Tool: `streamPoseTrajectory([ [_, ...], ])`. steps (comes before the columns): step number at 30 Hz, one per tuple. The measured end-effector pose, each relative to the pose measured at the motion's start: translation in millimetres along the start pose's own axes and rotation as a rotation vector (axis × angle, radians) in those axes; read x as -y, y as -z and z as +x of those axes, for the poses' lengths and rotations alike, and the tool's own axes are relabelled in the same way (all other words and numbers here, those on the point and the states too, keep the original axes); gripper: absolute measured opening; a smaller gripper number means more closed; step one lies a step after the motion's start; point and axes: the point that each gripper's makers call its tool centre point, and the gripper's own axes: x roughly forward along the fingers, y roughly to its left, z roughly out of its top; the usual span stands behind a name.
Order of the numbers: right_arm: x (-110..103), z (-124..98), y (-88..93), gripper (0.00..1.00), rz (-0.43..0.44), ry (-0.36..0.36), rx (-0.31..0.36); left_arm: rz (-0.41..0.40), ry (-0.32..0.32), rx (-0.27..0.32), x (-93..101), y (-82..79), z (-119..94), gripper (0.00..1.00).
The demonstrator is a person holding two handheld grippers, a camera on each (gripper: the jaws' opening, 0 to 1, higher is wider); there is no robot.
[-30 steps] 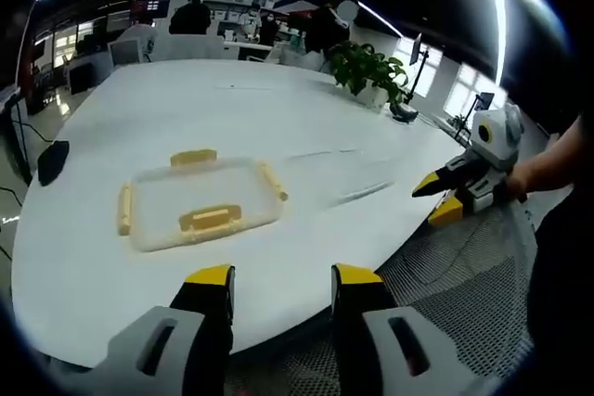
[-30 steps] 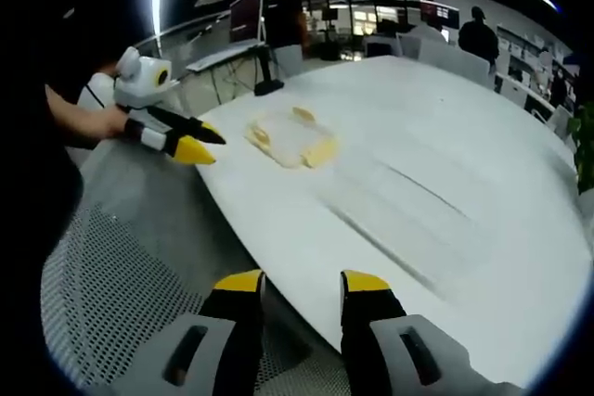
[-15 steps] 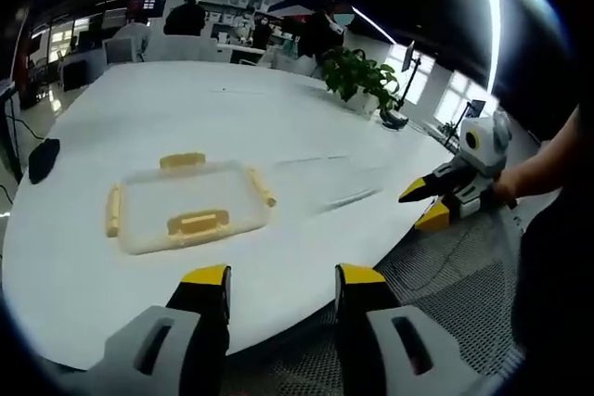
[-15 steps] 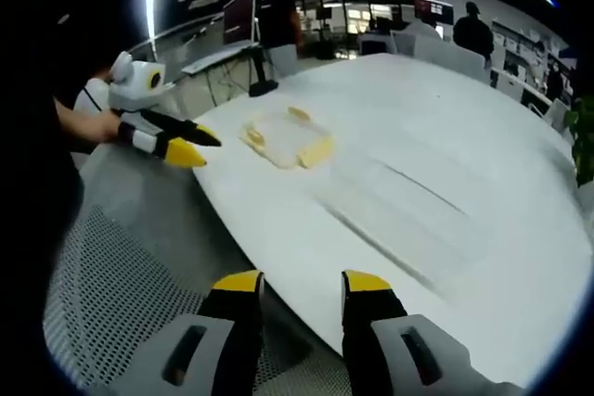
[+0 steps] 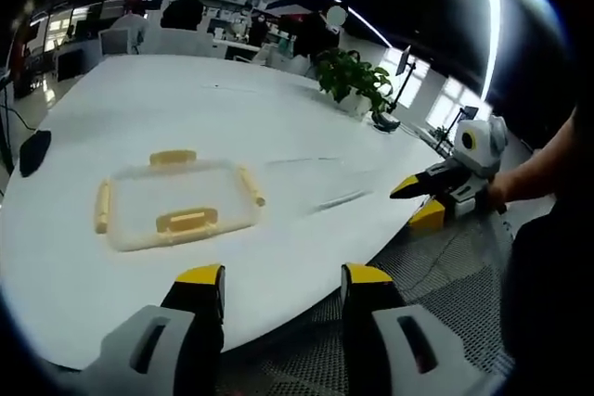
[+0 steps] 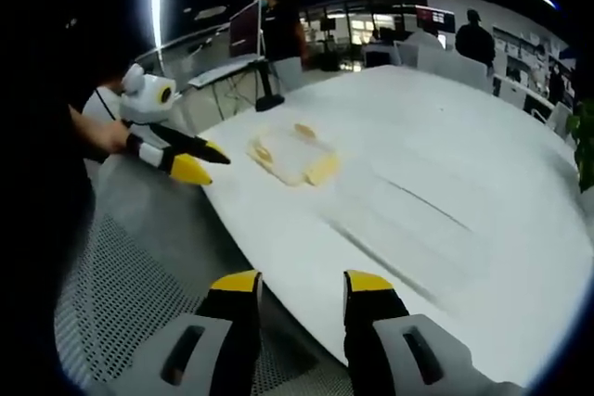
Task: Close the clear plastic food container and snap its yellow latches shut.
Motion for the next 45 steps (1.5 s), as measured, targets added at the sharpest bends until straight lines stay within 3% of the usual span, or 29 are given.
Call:
streamPoseTrajectory([
  [7, -2.3, -3.7, -10.0, 0.35, -0.02, -0.006, 0.017, 0.001, 0.01, -0.001, 1.6, -5.3, -1.5, 0.49],
  [10, -2.6, -3.6, -25.1, 0.34, -0.007, -0.004, 0.061, 0.031, 0.006, 0.021, 1.7, -11.7, -6.5, 0.49],
  [16, -9.0, 5.0, -34.8, 0.35, -0.009, -0.026, 0.078, 0.027, 0.023, 0.011, 3.6, -8.9, -4.7, 0.5],
  [25, -18.4, 14.8, -54.6, 0.35, 0.012, -0.052, 0.123, 0.004, 0.022, 0.05, 0.4, -16.9, -8.7, 0.5],
  [28, -18.7, 16.7, -65.7, 0.35, 0.092, -0.058, 0.164, -0.011, 0.033, 0.057, -0.9, -18.1, -8.5, 0.5],
  [35, -17.9, 22.0, -79.2, 0.37, 0.126, -0.07, 0.199, -0.007, 0.044, 0.055, -0.3, -21.0, -7.3, 0.5],
  [45, -29.1, 33.8, -89.6, 0.5, 0.118, -0.108, 0.199, -0.01, 0.076, 0.081, -6.7, -31.7, -14.0, 0.58],
])
